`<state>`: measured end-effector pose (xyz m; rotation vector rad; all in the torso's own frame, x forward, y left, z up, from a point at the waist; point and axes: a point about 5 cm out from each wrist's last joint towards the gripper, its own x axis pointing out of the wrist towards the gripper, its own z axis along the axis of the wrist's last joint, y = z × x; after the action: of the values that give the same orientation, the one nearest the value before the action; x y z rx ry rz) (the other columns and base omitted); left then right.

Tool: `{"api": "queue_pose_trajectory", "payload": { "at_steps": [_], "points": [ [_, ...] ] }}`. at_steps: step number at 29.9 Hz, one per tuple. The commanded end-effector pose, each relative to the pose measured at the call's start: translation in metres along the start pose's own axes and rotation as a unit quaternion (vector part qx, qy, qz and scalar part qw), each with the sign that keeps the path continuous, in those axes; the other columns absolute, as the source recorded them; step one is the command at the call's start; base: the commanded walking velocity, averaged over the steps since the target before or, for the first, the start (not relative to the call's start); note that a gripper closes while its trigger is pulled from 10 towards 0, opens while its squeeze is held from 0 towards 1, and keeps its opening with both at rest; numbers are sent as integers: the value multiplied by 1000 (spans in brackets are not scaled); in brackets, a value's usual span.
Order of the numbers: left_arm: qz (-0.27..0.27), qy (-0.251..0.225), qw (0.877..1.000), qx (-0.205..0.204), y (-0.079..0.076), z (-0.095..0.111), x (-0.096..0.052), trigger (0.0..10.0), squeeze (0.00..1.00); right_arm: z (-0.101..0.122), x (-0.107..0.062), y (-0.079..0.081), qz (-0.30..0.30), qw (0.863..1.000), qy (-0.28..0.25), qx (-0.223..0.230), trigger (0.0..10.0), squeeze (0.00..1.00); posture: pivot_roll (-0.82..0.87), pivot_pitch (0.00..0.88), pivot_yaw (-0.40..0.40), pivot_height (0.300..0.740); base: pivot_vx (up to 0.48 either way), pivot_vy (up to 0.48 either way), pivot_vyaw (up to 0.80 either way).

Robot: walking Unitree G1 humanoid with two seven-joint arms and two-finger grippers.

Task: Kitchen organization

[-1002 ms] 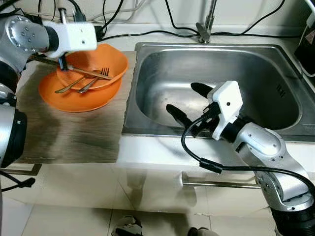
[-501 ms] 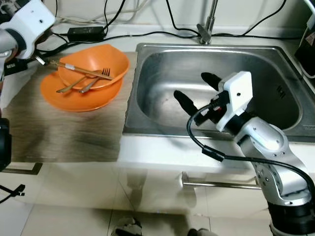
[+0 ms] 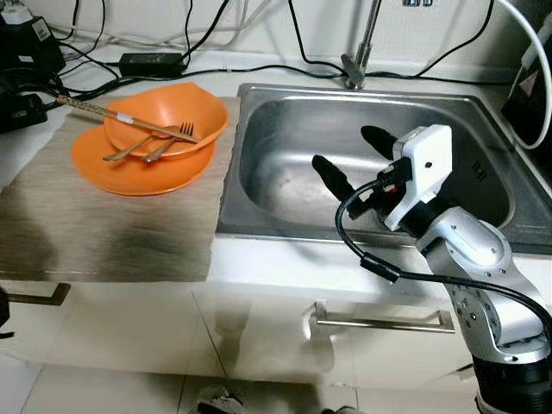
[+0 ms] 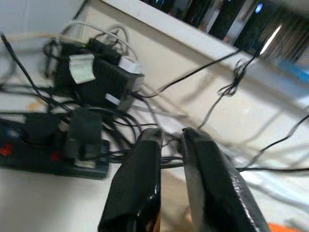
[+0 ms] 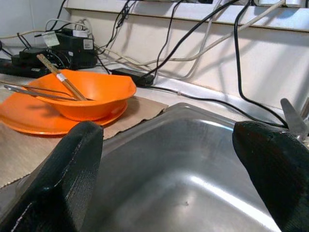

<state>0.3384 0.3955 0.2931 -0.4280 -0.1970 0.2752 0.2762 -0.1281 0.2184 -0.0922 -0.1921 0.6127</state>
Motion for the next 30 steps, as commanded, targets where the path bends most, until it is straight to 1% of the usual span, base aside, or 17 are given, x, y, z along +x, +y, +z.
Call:
{"api": "queue_pose_trajectory", "payload": {
  "at_steps": [1,2,3,4,5,8,11,12,13,14,15,16,17,20,21,24,30],
  "points": [
    [-4,5,999,-31,7,-1,-3,10000,1000,3,-4,0,4,1000,-2,2,10000,0,1,0,9,740,0,0,0],
    [-13,14,998,-61,8,-4,-5,10000,1000,1,-5,2,9,1000,1,8,10000,0,3,0,9,740,0,0,0],
    [-13,14,998,-61,8,-4,-5,10000,1000,1,-5,2,9,1000,1,8,10000,0,3,0,9,740,0,0,0],
    [-29,26,994,-99,9,-7,-7,10000,1000,-1,-6,4,15,1000,4,14,10000,0,4,0,8,740,0,0,0],
    [-34,30,993,-109,9,-8,-7,10000,1000,-1,-6,5,17,1000,5,15,10000,0,4,0,8,740,0,0,0],
    [-43,39,992,-114,12,-12,-9,10000,1000,-2,-7,6,21,1000,7,17,10000,0,4,4,13,740,0,0,0],
    [-59,35,987,-145,14,-13,-12,10000,1000,-2,-7,7,24,1000,7,18,10000,0,1,5,19,740,0,0,0],
    [-72,27,982,-175,14,-11,-13,10000,1000,-2,-7,7,23,1000,7,19,10000,0,2,7,21,740,0,0,0],
    [-72,27,982,-175,14,-11,-13,10000,1000,-2,-7,7,23,1000,7,19,10000,0,2,7,21,740,0,0,0],
    [-99,27,970,-219,12,-12,-15,10000,1000,-2,-7,7,24,999,7,21,10000,0,3,9,21,740,0,0,0],
    [-113,36,966,-230,11,-14,-16,10000,1000,-2,-7,8,24,999,7,22,10000,0,3,11,21,740,0,0,0],
    [-113,36,966,-230,11,-14,-16,10000,1000,-2,-7,8,24,999,7,22,10000,0,3,11,21,740,0,0,0],
    [-124,53,963,-232,10,-20,-17,10000,1000,-2,-7,8,26,999,9,23,10000,0,5,13,19,740,0,0,0],
    [-126,63,962,-235,11,-25,-18,10000,1000,-2,-7,8,27,999,9,23,10000,0,5,15,19,740,0,0,0],
    [-126,63,962,-235,11,-25,-18,10000,1000,-2,-7,8,27,999,9,23,10000,0,5,15,19,740,0,0,0],
    [-113,80,962,-234,15,-36,-20,10000,1000,-1,-7,8,29,999,8,23,10000,0,5,16,18,740,0,0,0],
    [-112,76,955,-263,17,-38,-22,10000,1000,0,-7,8,31,999,8,23,10000,0,6,18,19,740,0,0,0]
  ]
}}
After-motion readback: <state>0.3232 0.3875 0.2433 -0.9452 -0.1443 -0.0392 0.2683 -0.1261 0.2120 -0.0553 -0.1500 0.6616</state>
